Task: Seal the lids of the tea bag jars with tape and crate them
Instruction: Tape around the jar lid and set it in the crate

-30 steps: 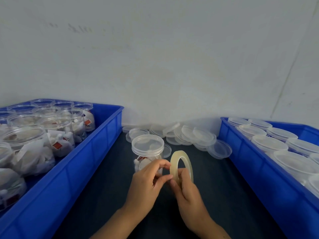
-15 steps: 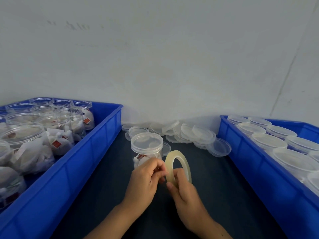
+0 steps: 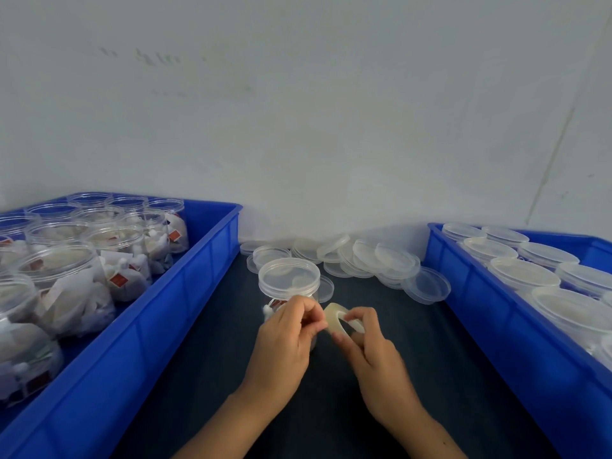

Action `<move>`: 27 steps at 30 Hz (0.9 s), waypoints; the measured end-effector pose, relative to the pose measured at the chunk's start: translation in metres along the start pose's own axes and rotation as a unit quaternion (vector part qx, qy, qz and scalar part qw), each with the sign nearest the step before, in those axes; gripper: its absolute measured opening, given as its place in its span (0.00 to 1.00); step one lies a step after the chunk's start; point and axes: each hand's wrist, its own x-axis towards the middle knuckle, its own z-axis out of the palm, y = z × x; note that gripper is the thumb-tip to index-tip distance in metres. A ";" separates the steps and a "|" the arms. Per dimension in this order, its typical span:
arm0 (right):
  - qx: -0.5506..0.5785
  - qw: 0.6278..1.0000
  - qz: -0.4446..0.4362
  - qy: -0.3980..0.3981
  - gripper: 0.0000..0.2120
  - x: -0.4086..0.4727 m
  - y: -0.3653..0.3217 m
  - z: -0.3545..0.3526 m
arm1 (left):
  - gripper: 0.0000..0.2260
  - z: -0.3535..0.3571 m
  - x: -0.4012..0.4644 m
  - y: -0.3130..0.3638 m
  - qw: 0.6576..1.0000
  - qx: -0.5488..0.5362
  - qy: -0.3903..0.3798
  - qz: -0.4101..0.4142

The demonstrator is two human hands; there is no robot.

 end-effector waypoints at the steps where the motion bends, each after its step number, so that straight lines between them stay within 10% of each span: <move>1: -0.004 1.000 -0.015 -0.015 0.13 0.000 -0.001 -0.002 | 0.08 -0.002 0.001 0.000 1.000 -0.004 0.004 0.003; 10: -0.145 0.987 -0.021 -0.070 0.13 0.005 -0.003 -0.016 | 0.16 -0.009 0.005 0.003 0.998 -0.034 0.041 0.017; 19: 0.027 0.999 0.024 0.015 0.11 0.005 -0.002 -0.014 | 0.08 -0.011 0.008 -0.011 0.989 0.089 0.062 0.096; 27: -0.108 0.988 -0.049 0.094 0.07 0.013 -0.015 -0.018 | 0.19 -0.017 0.011 -0.021 0.985 0.069 0.154 0.042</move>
